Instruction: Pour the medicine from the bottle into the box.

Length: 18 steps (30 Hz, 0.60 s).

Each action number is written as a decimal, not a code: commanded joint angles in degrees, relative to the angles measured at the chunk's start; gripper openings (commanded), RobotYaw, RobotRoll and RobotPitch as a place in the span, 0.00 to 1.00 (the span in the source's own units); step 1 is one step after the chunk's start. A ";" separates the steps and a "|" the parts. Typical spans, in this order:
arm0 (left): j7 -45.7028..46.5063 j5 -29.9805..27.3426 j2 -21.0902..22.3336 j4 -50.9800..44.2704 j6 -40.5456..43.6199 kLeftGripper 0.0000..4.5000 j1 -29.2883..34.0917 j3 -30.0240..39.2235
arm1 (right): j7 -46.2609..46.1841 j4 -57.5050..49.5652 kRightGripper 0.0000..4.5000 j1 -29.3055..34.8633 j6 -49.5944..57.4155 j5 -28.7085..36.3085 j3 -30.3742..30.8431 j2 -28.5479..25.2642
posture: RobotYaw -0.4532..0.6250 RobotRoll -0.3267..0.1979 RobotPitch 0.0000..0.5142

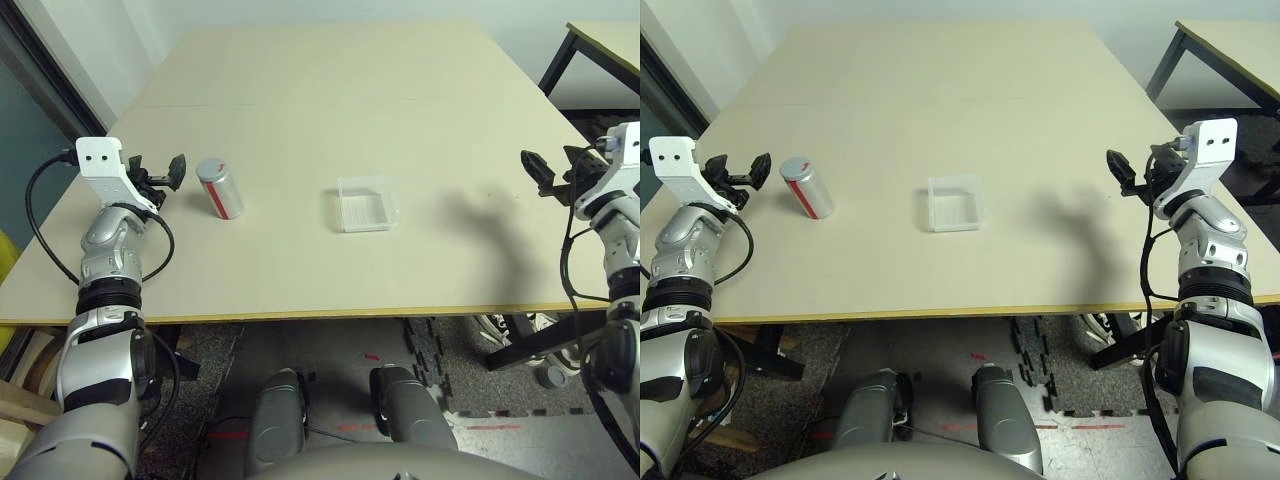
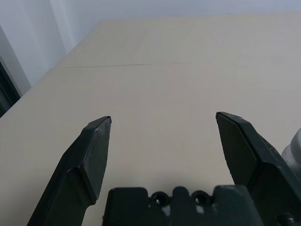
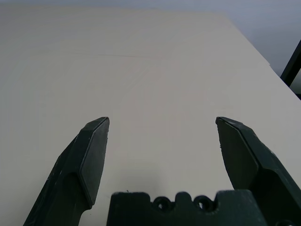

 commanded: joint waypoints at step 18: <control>-6.39 -1.75 2.87 -2.27 2.46 0.99 -0.18 0.66 | 7.94 -4.91 1.00 -1.85 1.71 1.89 1.90 1.30 | 0.28 0.62 0.11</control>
